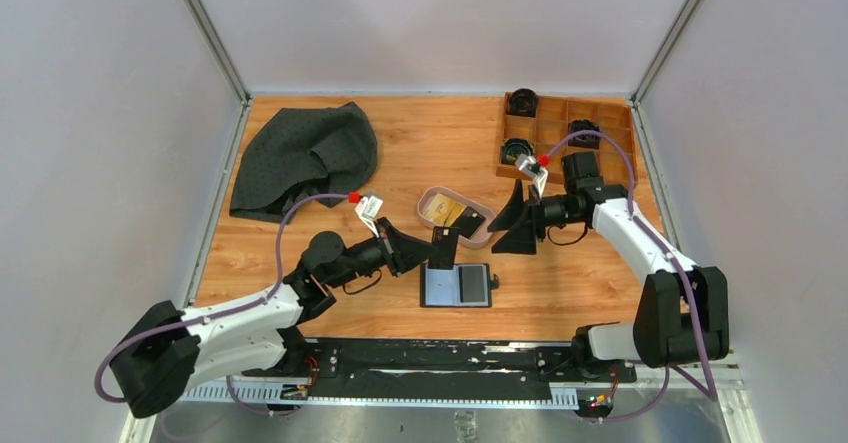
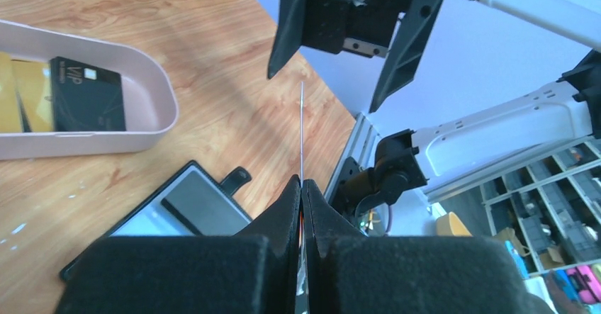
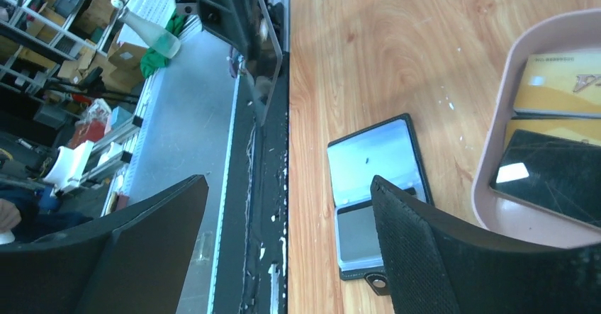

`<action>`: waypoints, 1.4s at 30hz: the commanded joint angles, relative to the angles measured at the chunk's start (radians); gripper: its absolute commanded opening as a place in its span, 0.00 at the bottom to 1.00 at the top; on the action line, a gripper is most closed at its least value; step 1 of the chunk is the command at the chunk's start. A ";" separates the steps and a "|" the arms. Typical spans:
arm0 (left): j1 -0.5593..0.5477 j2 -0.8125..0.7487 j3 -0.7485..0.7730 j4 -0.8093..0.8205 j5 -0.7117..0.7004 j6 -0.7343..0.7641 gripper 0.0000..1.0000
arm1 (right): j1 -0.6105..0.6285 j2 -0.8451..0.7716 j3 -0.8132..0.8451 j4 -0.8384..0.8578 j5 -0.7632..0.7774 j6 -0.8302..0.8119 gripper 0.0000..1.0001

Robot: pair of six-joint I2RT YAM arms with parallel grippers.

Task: Put the credit cards into the card holder
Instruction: Pick up the credit card from the storage box.

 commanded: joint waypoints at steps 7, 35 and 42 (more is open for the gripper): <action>-0.082 0.263 0.036 0.341 -0.041 -0.072 0.00 | 0.082 -0.012 -0.088 0.391 0.047 0.405 0.71; -0.047 0.023 0.097 -0.222 -0.201 0.286 0.85 | 0.123 -0.072 -0.030 0.184 0.080 0.092 0.00; 0.068 0.016 0.132 -0.384 -0.118 0.429 0.88 | 0.065 -0.107 0.022 0.059 0.214 -0.015 0.00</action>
